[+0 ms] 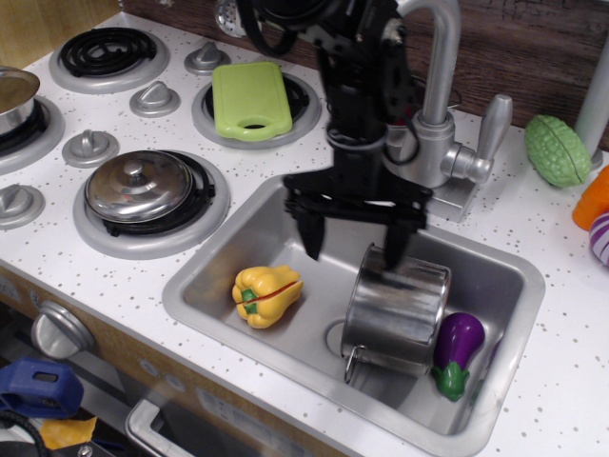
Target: Flip pot upright in sink
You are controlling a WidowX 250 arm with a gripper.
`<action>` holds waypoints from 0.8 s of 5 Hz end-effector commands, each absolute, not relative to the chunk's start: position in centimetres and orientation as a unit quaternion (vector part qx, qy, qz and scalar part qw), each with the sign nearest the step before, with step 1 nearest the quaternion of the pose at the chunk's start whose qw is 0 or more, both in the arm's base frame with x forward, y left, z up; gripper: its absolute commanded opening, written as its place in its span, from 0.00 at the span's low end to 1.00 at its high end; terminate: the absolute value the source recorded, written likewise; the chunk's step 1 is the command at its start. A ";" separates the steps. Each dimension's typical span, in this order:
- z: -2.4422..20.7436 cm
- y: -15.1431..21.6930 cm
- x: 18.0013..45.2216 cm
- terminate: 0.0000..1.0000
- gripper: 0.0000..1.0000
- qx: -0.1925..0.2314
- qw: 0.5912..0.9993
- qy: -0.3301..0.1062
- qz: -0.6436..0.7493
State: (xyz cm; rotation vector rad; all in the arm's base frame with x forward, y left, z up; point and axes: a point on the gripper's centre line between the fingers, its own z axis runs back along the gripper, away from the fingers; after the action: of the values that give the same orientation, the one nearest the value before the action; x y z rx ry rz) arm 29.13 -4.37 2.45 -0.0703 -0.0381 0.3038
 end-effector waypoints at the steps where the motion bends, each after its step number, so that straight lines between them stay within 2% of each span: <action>1: 3.8 -4.3 29.7 0.00 1.00 -0.127 0.977 -0.047 0.163; 2: 2.9 -4.5 29.4 0.00 1.00 -0.151 0.971 -0.062 0.176; 4: 2.3 -4.8 29.1 0.00 1.00 -0.237 0.949 -0.059 0.200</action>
State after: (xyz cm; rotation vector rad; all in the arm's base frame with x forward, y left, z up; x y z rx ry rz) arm 28.54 -5.24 1.32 -0.5417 -0.0801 0.4377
